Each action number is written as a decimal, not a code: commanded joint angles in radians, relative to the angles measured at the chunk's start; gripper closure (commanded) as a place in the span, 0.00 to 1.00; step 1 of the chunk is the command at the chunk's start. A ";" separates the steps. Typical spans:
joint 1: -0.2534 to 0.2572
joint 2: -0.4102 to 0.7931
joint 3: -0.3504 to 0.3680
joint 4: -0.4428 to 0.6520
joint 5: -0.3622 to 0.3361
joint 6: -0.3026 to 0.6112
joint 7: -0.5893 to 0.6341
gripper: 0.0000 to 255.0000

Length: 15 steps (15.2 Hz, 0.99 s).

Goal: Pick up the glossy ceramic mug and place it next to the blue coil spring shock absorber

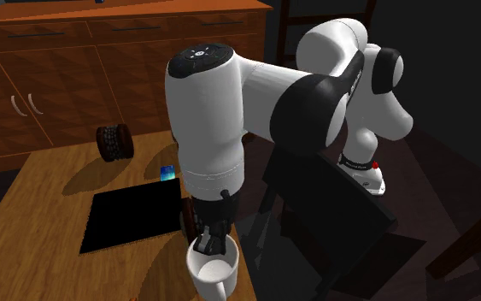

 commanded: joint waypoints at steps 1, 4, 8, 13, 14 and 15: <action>-0.006 -0.005 0.000 -0.035 0.001 0.030 0.003 1.00; -0.017 -0.014 0.001 -0.093 0.003 0.077 0.004 1.00; -0.028 -0.021 0.001 -0.159 0.004 0.136 0.005 1.00; -0.037 -0.021 -0.001 -0.227 0.003 0.203 0.008 1.00; -0.039 -0.020 -0.001 -0.240 0.002 0.216 0.008 1.00; -0.040 -0.018 -0.002 -0.251 0.001 0.228 0.009 1.00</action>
